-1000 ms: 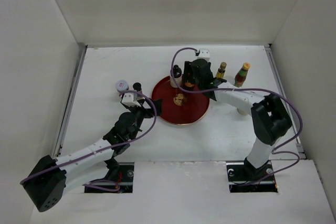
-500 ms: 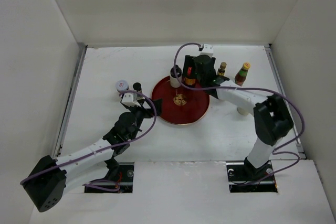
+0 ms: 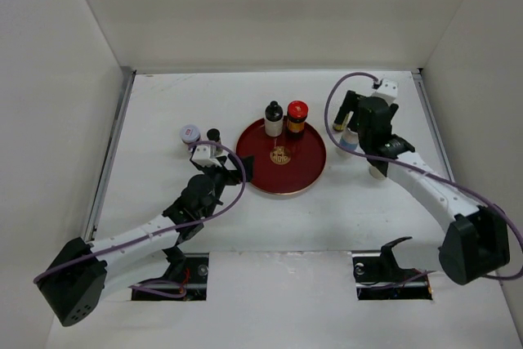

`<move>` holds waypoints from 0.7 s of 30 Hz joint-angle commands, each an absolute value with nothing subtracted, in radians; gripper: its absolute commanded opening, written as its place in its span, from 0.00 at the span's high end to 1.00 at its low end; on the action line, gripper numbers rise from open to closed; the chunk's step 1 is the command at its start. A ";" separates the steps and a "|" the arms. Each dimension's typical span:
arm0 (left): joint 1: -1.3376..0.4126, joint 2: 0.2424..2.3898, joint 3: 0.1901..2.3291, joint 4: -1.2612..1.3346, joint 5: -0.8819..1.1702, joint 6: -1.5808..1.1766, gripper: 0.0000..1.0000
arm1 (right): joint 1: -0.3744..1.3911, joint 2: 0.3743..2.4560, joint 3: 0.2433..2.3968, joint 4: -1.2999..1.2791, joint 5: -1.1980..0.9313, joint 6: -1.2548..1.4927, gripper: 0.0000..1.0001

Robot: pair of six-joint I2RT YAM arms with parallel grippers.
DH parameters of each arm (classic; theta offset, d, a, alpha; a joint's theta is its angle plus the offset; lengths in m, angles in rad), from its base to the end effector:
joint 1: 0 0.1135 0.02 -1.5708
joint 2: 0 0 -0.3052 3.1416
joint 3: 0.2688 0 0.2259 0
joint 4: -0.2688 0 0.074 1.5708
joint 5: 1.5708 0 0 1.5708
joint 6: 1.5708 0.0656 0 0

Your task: Organize the condiment bottles

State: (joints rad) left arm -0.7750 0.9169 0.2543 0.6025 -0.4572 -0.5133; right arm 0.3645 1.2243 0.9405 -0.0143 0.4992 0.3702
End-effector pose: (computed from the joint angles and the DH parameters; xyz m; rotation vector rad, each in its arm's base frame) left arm 0.1457 -0.1022 0.2611 -0.1407 1.6544 -0.6154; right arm 0.2616 0.0662 0.3585 0.3442 1.7993 0.0494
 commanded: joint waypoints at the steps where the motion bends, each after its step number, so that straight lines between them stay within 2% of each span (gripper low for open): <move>1: -0.780 0.920 0.261 0.669 -0.446 -0.526 0.02 | 0.358 1.290 0.933 -0.087 0.500 0.361 0.00; 9: -0.762 0.936 0.264 0.670 -0.440 -0.526 0.02 | 0.314 1.402 0.963 -0.080 0.471 0.362 0.00; 14: -0.765 0.936 0.261 0.672 -0.434 -0.528 0.02 | 0.315 1.440 0.962 -0.080 0.448 0.371 0.24; 17: -0.752 0.936 0.264 0.672 -0.434 -0.528 0.02 | 0.315 1.419 0.963 -0.083 0.460 0.376 0.46; 18: -0.757 0.936 0.261 0.672 -0.434 -0.528 0.02 | 0.315 1.387 0.959 -0.080 0.474 0.377 0.51; 21: -0.760 0.928 0.256 0.672 -0.439 -0.528 0.02 | 0.361 1.277 0.962 -0.069 0.534 0.361 0.51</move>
State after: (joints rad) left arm -0.7616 0.9390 0.2543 0.6109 -0.4438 -0.5182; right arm 0.3233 1.4151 0.9329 -0.1322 0.4683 0.3687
